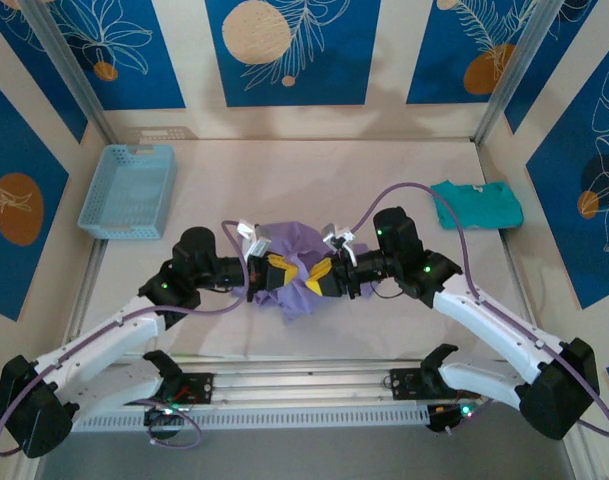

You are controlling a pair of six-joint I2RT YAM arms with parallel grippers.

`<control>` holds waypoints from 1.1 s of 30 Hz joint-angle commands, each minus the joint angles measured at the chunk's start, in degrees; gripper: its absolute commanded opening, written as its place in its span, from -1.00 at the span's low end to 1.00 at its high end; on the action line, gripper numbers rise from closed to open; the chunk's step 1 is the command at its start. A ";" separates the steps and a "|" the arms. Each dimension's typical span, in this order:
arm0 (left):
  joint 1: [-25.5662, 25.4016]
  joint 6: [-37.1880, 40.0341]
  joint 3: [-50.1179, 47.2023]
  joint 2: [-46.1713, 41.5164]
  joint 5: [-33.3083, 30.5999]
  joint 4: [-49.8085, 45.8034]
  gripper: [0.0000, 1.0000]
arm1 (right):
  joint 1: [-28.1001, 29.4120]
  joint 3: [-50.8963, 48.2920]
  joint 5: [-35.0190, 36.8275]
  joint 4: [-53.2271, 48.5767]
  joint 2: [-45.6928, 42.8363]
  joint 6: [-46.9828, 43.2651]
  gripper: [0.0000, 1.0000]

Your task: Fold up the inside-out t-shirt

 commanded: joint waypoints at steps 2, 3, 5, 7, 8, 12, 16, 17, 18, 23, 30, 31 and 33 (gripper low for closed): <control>0.81 -0.72 0.78 0.01 1.11 2.28 -1.00 | 0.43 -0.11 0.88 -1.23 0.25 -1.95 -0.66; 0.81 -0.71 0.68 -0.02 1.03 2.29 -1.00 | 0.48 -0.09 1.46 -1.26 0.05 -1.93 -0.73; 0.92 -0.32 0.48 0.03 0.48 1.74 -1.00 | 0.38 -0.07 2.62 -1.66 -0.93 -2.02 -0.84; 0.98 0.24 0.24 -0.04 -0.86 0.55 -1.00 | 0.32 -0.12 3.93 -2.05 -2.09 -1.81 -0.92; 0.96 0.74 0.16 -0.03 -2.15 -0.48 -1.00 | 0.30 -0.09 4.37 -2.24 -2.60 -1.52 -0.95; 1.02 2.54 1.30 0.89 -9.06 -5.77 -1.00 | 1.04 0.13 4.71 -1.66 -2.85 1.41 -1.00; 1.03 4.14 3.35 4.05 -10.69 -9.55 -1.00 | 3.77 1.60 7.74 -1.46 -1.32 5.50 -1.00; 0.98 4.06 3.46 4.53 -10.29 -9.27 -1.00 | 4.28 2.16 9.03 -1.86 -1.12 6.23 -1.00; 1.02 3.83 3.33 4.80 -9.98 -8.79 -0.98 | 4.42 2.52 10.25 -2.16 -0.97 6.90 -1.00; 1.00 3.26 2.41 4.33 -13.28 -7.69 -0.77 | 4.19 4.34 13.35 -5.45 -0.29 8.22 -1.00; 1.00 3.81 2.23 3.04 -18.11 -9.85 -0.15 | -0.64 5.45 10.80 -7.00 -0.33 12.19 -1.00; 1.02 3.79 2.23 2.48 -18.56 -10.26 -0.10 | -1.54 5.72 10.01 -7.19 -0.33 13.01 -1.00; 0.89 3.53 2.15 1.25 -17.96 -10.62 -0.02 | -2.67 6.50 9.98 -8.18 -0.34 14.80 -1.00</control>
